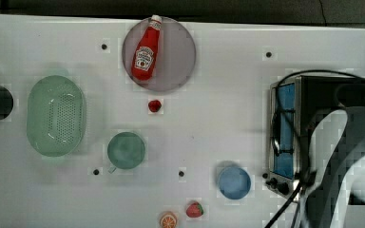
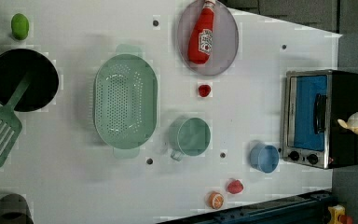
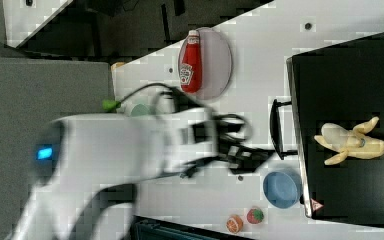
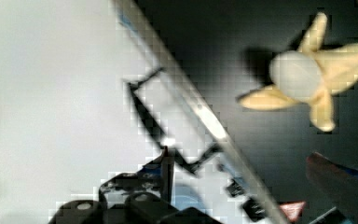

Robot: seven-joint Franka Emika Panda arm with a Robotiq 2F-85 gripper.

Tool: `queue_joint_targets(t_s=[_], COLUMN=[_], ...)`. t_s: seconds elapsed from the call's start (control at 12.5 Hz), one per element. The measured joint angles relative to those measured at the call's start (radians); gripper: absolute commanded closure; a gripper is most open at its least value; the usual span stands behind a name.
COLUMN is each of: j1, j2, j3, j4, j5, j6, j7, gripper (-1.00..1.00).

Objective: Pick banana from table and place on oven.

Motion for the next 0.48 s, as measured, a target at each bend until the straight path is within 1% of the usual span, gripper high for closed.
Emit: queue_joint_targets(t_s=[0.16,0.32,0.4,0.48], j1=[0.035,0.075,0.089,0.094], j2=[-0.103,-0.189,-0.225,-0.248], j3=[0.089,0.197,0.259,0.329], j4=[0.024,0.048,0.054,0.064], j5=[0.013,0.013,-0.005,-0.042], j6=[-0.069,-0.148,-0.212,-0.253], j7=[0.114,0.276,0.355,0.428], gripper=[-1.00,-1.00,-1.00,-1.00])
